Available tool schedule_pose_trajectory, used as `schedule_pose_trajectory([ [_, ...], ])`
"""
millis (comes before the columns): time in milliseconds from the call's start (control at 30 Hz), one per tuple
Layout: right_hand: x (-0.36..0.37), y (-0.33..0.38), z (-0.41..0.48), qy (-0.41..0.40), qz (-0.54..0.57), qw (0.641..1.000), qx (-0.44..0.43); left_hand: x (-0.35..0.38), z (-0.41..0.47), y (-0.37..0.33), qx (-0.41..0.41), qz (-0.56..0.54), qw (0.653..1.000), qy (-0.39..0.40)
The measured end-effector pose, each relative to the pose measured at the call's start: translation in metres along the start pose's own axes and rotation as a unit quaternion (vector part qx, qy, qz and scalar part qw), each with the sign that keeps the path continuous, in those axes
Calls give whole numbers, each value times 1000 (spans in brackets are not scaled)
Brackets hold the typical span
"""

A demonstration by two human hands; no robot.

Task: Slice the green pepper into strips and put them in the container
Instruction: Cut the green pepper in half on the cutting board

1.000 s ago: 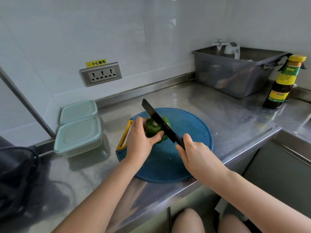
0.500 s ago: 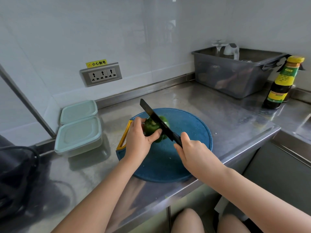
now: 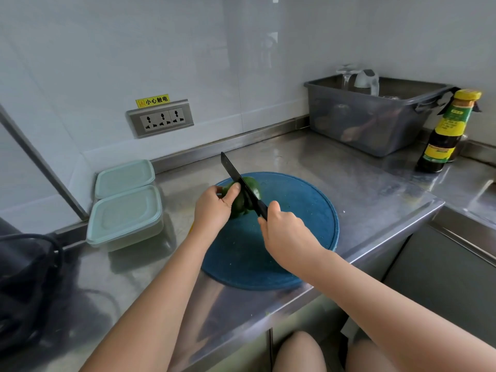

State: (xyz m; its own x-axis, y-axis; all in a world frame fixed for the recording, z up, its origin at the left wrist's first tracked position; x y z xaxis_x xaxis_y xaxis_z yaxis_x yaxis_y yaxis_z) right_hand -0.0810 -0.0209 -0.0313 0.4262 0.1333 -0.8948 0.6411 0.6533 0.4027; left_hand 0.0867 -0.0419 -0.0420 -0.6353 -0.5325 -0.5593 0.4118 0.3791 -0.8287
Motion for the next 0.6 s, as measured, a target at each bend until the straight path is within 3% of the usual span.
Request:
schedule_pose_trajectory([
  [167,4,2,6,-1,20,1000,15,-2,0,-8,13,47,999,-21],
  [333,0,-1,11,3,45,998,35,-3,-6,-10,156,96,982,38],
  [433,0,4,12,5,50,998,32,-7,2,-2,148,74,983,83],
  [600,12,9,19,19,53,998,40,-6,9,1,155,54,983,85],
])
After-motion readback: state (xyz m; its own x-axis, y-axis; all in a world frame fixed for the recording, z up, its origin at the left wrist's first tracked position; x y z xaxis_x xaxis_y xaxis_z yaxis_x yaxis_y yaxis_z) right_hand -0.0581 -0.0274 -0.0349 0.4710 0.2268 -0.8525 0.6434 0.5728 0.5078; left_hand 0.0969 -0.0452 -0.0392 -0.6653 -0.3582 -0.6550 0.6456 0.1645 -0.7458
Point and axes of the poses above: each hand's wrist, its own z-axis towards the middle knuckle, its own x-axis out of the palm, y = z × x, the point moved 6 cm from there along z, towards the middle knuckle, and after that the axes turned 15 degrees about -x, right-handed, at the moved point
